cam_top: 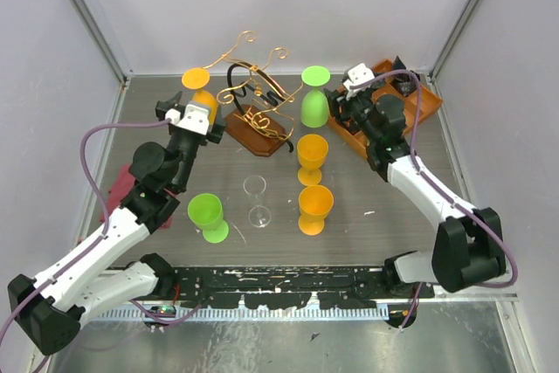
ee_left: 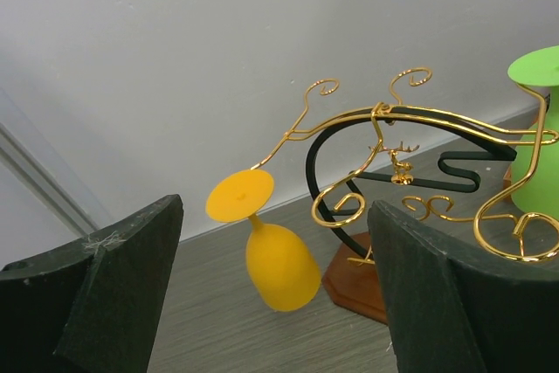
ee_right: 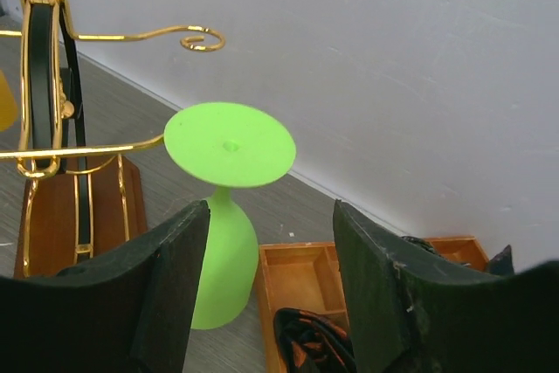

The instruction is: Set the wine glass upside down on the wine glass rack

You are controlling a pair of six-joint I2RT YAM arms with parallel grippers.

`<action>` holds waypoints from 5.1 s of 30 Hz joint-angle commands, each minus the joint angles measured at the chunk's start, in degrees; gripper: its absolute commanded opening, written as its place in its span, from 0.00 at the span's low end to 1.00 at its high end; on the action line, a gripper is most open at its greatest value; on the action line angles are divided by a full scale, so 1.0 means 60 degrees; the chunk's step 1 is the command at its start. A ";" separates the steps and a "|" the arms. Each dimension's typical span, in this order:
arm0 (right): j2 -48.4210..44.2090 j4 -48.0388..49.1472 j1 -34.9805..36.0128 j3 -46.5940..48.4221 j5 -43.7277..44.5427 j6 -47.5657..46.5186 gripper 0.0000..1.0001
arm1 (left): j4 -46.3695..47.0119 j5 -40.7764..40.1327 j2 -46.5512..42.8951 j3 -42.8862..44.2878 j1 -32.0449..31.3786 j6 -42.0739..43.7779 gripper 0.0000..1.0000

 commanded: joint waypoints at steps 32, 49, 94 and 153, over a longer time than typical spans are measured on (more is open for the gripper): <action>-0.1321 -0.9644 -0.0002 0.4131 0.0535 0.3743 0.83 | -0.7724 0.0543 0.1774 0.5220 0.0089 -0.3757 0.98; -0.0627 -0.8686 0.1042 0.2371 0.1646 0.4358 0.79 | -0.7679 0.0325 0.1971 0.4884 0.0085 -0.4395 0.98; 0.0023 -1.2723 0.1398 0.7732 1.0047 0.1807 0.01 | -0.8844 -0.1342 0.2690 0.6380 0.0078 -0.8416 0.99; -0.1094 0.0158 0.4549 0.3249 0.1452 0.1059 0.01 | -0.2556 0.0159 0.2566 0.3535 0.0374 -2.1227 0.52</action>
